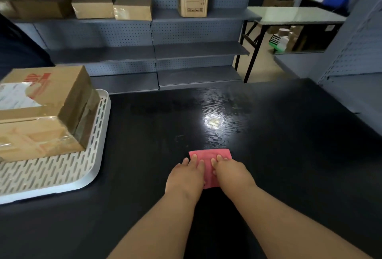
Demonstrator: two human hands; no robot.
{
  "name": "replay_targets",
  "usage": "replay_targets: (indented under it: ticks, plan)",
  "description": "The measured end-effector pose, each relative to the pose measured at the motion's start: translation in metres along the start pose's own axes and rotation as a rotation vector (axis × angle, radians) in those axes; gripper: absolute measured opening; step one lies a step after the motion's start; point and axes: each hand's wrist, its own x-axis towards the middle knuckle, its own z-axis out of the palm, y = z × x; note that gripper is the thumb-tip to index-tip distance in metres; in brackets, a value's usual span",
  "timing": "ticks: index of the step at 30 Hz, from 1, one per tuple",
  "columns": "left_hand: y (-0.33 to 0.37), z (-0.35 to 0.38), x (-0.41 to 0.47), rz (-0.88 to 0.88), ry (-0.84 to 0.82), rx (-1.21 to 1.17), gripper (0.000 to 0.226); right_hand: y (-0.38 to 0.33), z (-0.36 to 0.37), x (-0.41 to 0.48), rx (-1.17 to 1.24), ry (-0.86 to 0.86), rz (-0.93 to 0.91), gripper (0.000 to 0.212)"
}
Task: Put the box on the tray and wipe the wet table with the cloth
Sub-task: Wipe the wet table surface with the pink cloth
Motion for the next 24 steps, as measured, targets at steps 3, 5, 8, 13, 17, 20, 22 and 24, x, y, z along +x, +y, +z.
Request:
replay_targets:
  ticks: [3,5,8,13,17,20,22,24]
  plan:
    - [-0.005,-0.017,0.038,-0.038,0.006,-0.015,0.057,0.013,-0.017,0.042,-0.033,0.028,-0.017,0.052]
    - [-0.009,-0.029,0.066,-0.069,0.007,-0.013,0.056,0.022,-0.028,0.07,-0.06,0.058,-0.04,0.05]
    - [-0.015,-0.049,0.11,-0.113,-0.005,-0.017,0.056,0.036,-0.046,0.113,-0.085,0.121,-0.074,0.047]
    - [-0.028,-0.08,0.176,-0.196,-0.017,-0.042,0.058,0.057,-0.077,0.184,-0.097,0.156,-0.119,0.047]
    - [-0.041,-0.097,0.217,-0.242,-0.011,-0.039,0.056,0.064,-0.1,0.225,-0.151,0.189,-0.157,0.048]
    - [-0.049,-0.103,0.24,-0.272,-0.013,-0.036,0.058,0.068,-0.11,0.244,-0.167,0.222,-0.179,0.047]
    - [-0.052,-0.106,0.251,-0.289,-0.006,-0.036,0.058,0.07,-0.116,0.253,-0.175,0.239,-0.194,0.047]
    - [-0.055,-0.107,0.257,-0.301,0.0,-0.033,0.059,0.071,-0.12,0.259,-0.177,0.249,-0.202,0.047]
